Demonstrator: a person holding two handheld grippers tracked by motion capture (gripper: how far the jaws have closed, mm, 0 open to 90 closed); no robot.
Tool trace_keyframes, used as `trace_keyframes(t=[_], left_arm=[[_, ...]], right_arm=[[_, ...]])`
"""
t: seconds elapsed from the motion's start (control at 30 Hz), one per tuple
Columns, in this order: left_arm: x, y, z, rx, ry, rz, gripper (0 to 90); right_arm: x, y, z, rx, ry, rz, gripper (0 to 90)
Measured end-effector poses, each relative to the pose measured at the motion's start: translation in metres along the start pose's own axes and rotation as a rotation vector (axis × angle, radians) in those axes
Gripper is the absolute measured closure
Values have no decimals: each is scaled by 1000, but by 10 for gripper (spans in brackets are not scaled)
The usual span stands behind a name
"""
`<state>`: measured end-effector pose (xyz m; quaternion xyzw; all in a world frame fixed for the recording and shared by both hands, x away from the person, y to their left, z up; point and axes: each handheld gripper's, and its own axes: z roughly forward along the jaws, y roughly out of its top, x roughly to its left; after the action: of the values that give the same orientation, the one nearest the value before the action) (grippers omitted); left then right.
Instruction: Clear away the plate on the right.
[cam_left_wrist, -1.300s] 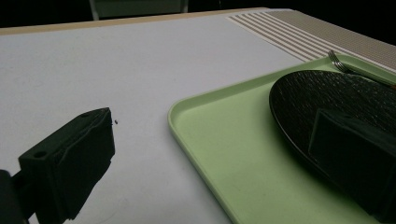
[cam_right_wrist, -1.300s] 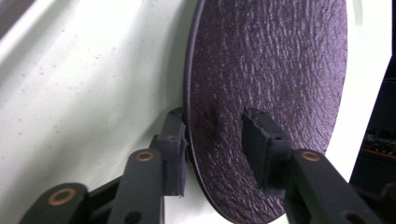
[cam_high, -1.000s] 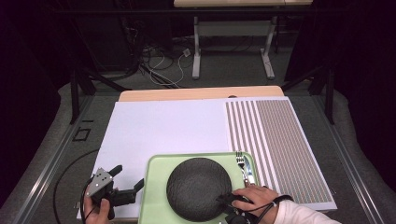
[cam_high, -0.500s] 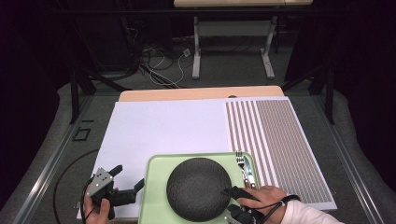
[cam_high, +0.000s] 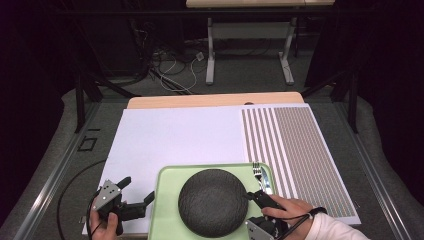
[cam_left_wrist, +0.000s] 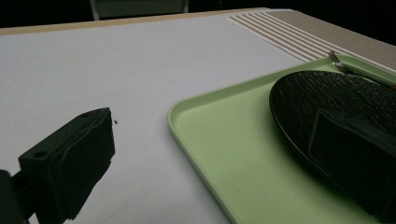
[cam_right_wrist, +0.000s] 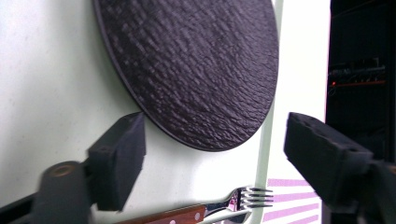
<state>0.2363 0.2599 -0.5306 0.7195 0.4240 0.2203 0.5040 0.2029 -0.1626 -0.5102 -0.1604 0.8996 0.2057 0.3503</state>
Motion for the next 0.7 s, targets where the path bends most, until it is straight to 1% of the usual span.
trace_keyframes(t=[0.07,0.1,0.13,0.17,0.23,0.27,0.3,0.33,0.4,0.43,0.47,0.5,0.57,0.6,0.7], left_arm=[[0,0,0,-1,1,0,4],[0,0,0,-1,0,-1,4],[0,0,0,0,0,-1,4],[0,0,0,-1,0,-1,4],[0,0,0,-2,-1,0,4],[0,0,0,-2,-1,-1,4],[0,0,0,-2,-1,-1,4],[0,0,0,-3,-1,-2,4],[0,0,0,-4,-1,-3,4],[0,0,0,-6,-1,-4,4],[0,0,0,-6,-1,-4,4],[0,0,0,-6,-1,-4,4],[0,0,0,-6,-1,-4,4],[1,0,-1,-6,0,2,4],[1,0,-1,-6,0,1,4]], right_arm=[[-3,-1,-1,-19,-7,24,177],[-5,0,-3,-13,-7,36,147],[-5,0,-4,-13,-24,52,141],[-6,0,-4,-5,-30,45,136],[-7,-1,-4,-12,-62,59,110],[-8,-1,-4,2,-56,61,99],[-8,-1,-4,5,-63,70,78],[-9,-1,-3,-3,-77,65,51],[-10,-1,-3,16,-62,75,0],[-11,-1,-2,19,-69,82,0],[-12,-2,-2,16,-89,89,0],[-14,-2,-2,22,-81,86,0],[-17,-5,-2,31,-88,118,0],[-18,-5,-3,34,-90,125,0],[-22,-9,-2,35,-96,150,0]])
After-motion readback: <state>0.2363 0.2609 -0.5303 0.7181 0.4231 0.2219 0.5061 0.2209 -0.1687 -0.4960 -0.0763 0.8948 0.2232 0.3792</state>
